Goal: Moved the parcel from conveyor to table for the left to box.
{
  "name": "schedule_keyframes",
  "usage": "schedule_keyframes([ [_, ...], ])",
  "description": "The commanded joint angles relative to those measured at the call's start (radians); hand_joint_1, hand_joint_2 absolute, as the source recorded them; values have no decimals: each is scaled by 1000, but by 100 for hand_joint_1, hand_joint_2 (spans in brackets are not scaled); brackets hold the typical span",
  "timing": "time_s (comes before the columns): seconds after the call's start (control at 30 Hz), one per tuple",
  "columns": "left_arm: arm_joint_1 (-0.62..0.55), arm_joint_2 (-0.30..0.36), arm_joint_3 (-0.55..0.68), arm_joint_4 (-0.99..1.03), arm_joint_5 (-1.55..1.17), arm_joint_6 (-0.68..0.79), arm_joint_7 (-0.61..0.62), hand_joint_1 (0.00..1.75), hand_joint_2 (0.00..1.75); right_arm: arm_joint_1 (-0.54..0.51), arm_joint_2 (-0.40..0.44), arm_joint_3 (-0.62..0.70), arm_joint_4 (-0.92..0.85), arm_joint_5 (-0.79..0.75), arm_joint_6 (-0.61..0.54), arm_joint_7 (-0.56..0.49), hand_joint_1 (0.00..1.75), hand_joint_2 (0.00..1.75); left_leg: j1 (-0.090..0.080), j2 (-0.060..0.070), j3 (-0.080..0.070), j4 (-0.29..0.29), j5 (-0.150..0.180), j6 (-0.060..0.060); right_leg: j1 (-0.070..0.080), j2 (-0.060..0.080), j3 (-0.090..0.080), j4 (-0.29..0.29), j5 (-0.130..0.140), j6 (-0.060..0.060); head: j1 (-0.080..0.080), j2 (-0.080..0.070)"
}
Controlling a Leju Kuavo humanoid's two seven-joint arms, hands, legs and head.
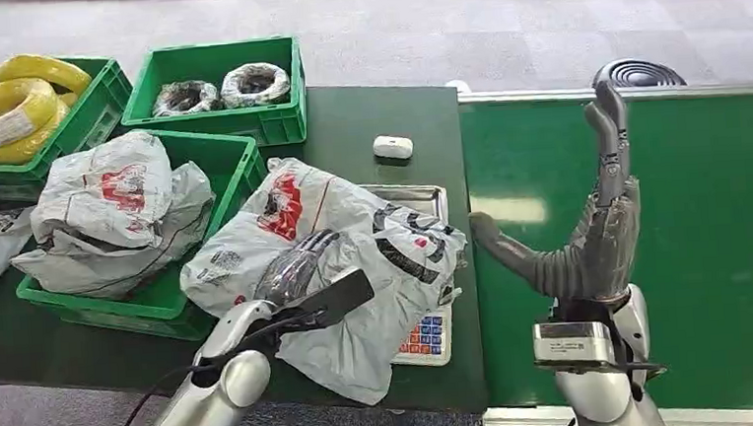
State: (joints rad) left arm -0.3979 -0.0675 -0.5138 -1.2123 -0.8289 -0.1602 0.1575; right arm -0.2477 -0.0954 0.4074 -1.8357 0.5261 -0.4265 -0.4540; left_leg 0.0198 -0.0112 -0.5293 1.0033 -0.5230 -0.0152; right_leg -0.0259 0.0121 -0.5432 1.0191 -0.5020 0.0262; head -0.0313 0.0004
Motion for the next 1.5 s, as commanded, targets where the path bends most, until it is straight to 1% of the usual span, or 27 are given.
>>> schedule_keyframes([
  [0.03,-50,-8,39,114,51,100,-49,175,175,-1,3,29,0,9,-35,8,0,175,0,-1,-1,-2,4,1,0,-2,-1,-2,3,-2,0,0],
  [0.2,-26,16,91,-162,97,187,-89,175,175,43,6,5,-30,18,-43,-9,0,175,1,0,-6,0,7,2,1,-2,-5,0,6,-2,0,0],
  [0.23,-25,24,94,-233,100,171,-56,175,175,62,5,3,-41,18,-51,-20,0,175,1,1,-5,1,6,2,1,-2,-4,0,6,-2,0,0],
  [0.27,-30,34,90,-318,65,282,-132,175,175,85,5,-6,-51,23,-62,-29,0,175,0,2,-9,-3,11,2,1,-2,-9,-3,11,-4,0,0],
  [0.3,-36,43,89,-384,58,280,-115,175,175,102,1,-10,-59,25,-69,-40,0,175,1,0,-8,1,8,1,1,-3,-8,1,8,-3,0,0],
  [0.33,-54,50,90,-465,19,369,-152,175,175,120,-2,-15,-67,26,-78,-49,0,175,1,-1,-7,1,8,1,1,-3,-7,1,8,-2,0,0],
  [0.37,-62,55,91,-494,17,357,-130,175,175,125,-3,-17,-70,23,-79,-55,0,175,1,-1,-9,1,9,1,1,-4,-9,1,9,-3,0,0],
  [0.4,-89,63,94,-549,-41,434,-152,175,175,133,-5,-19,-73,22,-84,-59,0,175,1,-1,-10,2,8,1,2,-4,-10,1,8,-2,0,0],
  [0.5,-143,58,124,-620,-63,473,-155,175,175,139,-15,-15,-73,24,-95,-59,0,175,1,0,-12,2,8,1,1,-2,-12,2,8,-1,0,0],
  [0.53,-155,58,130,-636,-60,455,-144,175,175,140,-19,-13,-71,24,-100,-60,0,175,1,1,-13,1,8,1,1,-2,-13,1,8,-2,0,0],
  [0.67,-210,64,147,-648,-53,514,-168,175,175,153,-49,-9,-57,9,-129,-61,0,175,1,0,-14,1,8,1,1,-3,-14,1,8,-2,0,0],
  [0.77,-257,86,178,-616,-153,593,-171,175,175,152,-62,5,-43,-6,-143,-63,0,175,0,0,-14,-2,11,2,1,-4,-14,-2,10,-3,0,0],
  [0.9,-269,90,190,-586,-156,601,-177,175,175,144,-64,13,-34,-9,-151,-62,0,175,0,0,-12,0,9,1,1,-2,-13,0,8,-2,0,0],
  [0.93,-271,92,194,-578,-181,607,-171,175,175,142,-67,17,-33,-11,-153,-60,0,175,0,1,-13,-4,12,1,1,-2,-14,-3,11,-4,0,0],
  [0.97,-287,102,220,-528,-245,579,-108,175,175,134,-73,25,-27,-19,-155,-54,0,175,0,0,-12,-1,9,1,1,-2,-13,0,9,-2,0,0],
  [1.0,-294,106,240,-492,-239,566,-92,175,175,129,-76,28,-23,-22,-157,-51,0,175,0,1,-12,-2,10,1,1,-2,-13,-1,10,-3,0,0],
  [1.03,-306,111,273,-429,-214,488,-34,175,175,121,-77,33,-17,-24,-155,-45,0,175,0,1,-12,-1,9,1,1,-2,-13,0,9,-2,0,0],
  [1.1,-311,123,318,-310,-215,446,-22,175,175,112,-73,38,-12,-23,-148,-34,0,175,0,1,-11,-2,10,1,0,-1,-12,-1,10,-2,0,0],
  [1.13,-303,130,340,-253,-247,406,25,175,175,109,-70,43,-10,-21,-137,-29,0,175,-1,1,-10,-2,9,1,0,-1,-11,0,9,-2,0,0],
  [1.17,-291,135,361,-198,-246,425,3,175,175,106,-62,45,-9,-15,-134,-25,0,175,-1,2,-9,-4,11,1,0,-1,-11,-2,10,-3,0,0],
  [1.27,-235,155,426,-83,-286,299,75,175,175,87,-50,57,0,-6,-104,-8,0,175,-1,3,-8,-7,12,1,0,0,-11,-4,12,-4,0,0],
  [1.3,-215,168,443,-40,-317,222,119,175,175,79,-47,61,6,-4,-89,-2,0,175,0,4,-8,-6,11,1,0,2,-12,-3,11,-3,0,0],
  [1.33,-195,175,459,-17,-312,242,97,175,175,72,-41,60,15,-4,-88,-1,0,175,-1,4,-7,-4,10,1,0,2,-10,-2,10,-2,1,0],
  [1.37,-205,186,492,75,-270,91,110,175,175,25,-36,72,41,-11,-63,19,0,175,-2,7,-5,-8,11,1,-1,4,-10,-4,11,-3,0,0],
  [1.43,-217,215,506,217,-283,86,105,175,175,-30,-22,79,81,-19,-45,40,0,175,-1,7,-7,-4,9,0,-1,5,-11,0,9,-2,0,0],
  [1.47,-215,228,507,264,-283,58,105,175,175,-36,-22,82,92,-21,-41,46,0,175,-1,10,-6,-6,10,0,0,8,-12,-1,11,-3,0,0],
  [1.5,-210,234,514,287,-279,51,94,175,175,-48,-20,84,103,-23,-42,48,0,175,-1,6,-8,-3,9,0,0,5,-12,0,9,-2,0,0],
])
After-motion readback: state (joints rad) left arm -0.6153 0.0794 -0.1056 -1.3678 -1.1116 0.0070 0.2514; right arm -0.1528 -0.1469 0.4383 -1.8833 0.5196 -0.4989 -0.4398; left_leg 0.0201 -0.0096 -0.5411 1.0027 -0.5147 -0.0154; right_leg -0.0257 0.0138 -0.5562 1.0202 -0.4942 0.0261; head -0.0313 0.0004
